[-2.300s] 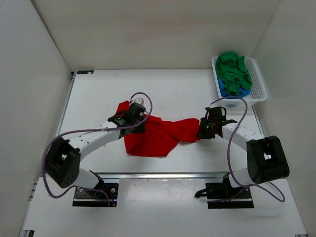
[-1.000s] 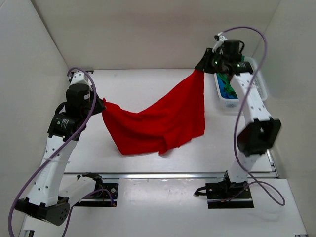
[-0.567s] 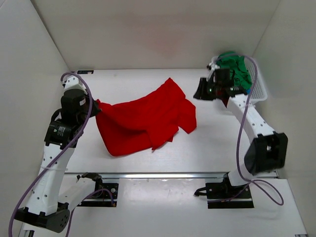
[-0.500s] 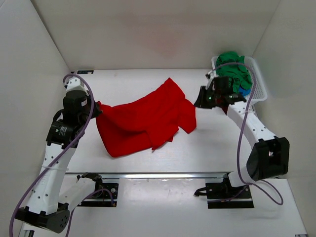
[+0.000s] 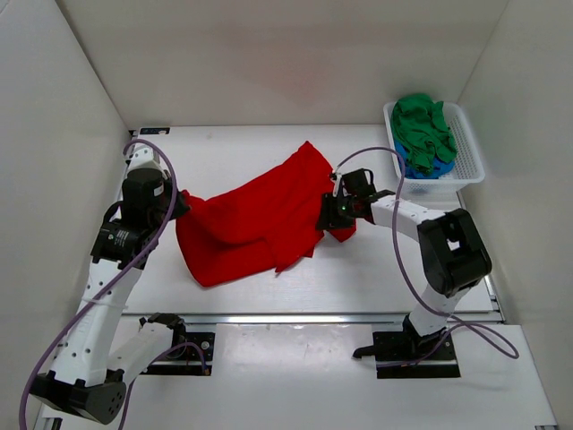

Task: Fold and stack the t-shirts
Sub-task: Flatten out the tshirt

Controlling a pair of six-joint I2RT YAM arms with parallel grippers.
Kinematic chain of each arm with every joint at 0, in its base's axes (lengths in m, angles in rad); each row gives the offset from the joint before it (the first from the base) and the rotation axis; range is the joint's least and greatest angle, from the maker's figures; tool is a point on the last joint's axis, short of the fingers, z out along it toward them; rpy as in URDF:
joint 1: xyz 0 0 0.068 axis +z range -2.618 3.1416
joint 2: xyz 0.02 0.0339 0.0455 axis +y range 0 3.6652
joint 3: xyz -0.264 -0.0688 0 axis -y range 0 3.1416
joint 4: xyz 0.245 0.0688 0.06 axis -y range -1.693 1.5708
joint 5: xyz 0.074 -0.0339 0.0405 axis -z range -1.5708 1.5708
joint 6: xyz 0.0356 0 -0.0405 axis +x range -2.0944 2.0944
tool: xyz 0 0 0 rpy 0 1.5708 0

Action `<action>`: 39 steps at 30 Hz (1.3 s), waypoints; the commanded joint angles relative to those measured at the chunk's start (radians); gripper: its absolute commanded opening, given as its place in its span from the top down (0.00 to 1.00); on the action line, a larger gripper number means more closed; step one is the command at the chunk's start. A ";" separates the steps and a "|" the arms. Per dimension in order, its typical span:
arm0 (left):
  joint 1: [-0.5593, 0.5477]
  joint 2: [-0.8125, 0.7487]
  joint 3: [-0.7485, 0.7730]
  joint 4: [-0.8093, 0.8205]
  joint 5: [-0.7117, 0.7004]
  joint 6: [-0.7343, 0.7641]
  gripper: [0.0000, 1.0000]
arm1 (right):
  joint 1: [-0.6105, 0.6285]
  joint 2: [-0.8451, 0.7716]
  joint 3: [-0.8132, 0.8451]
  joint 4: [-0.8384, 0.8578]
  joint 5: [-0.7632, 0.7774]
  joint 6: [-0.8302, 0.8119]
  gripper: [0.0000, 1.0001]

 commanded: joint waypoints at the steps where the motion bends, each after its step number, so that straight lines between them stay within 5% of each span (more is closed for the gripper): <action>1: -0.003 -0.012 -0.014 0.030 0.021 -0.008 1.00 | 0.025 0.058 0.042 0.062 -0.004 0.004 0.59; 7: -0.005 -0.006 -0.023 0.036 0.024 -0.008 1.00 | 0.041 0.098 0.049 0.047 -0.007 0.011 0.70; 9: -0.005 -0.006 -0.024 0.042 0.024 -0.010 1.00 | 0.036 0.097 0.052 0.039 -0.047 0.023 0.96; 10: -0.002 -0.006 -0.024 0.041 0.029 -0.008 1.00 | 0.028 0.086 0.058 0.038 -0.059 0.023 1.00; 17: 0.005 0.043 0.083 0.033 0.018 0.012 1.00 | 0.027 -0.141 0.210 -0.131 0.014 0.041 1.00; 29: 0.022 0.261 0.805 -0.043 -0.077 0.144 1.00 | -0.085 -0.436 0.646 -0.266 0.014 0.020 1.00; 32: 0.008 0.223 0.844 -0.034 -0.091 0.139 1.00 | -0.119 -0.524 0.680 -0.275 0.023 0.031 1.00; 35: -0.012 0.129 0.798 0.007 -0.102 0.141 1.00 | -0.203 -0.644 0.680 -0.239 -0.007 0.061 1.00; 39: -0.055 0.051 0.807 0.024 -0.057 0.159 1.00 | -0.520 -0.753 0.768 -0.251 -0.171 0.109 1.00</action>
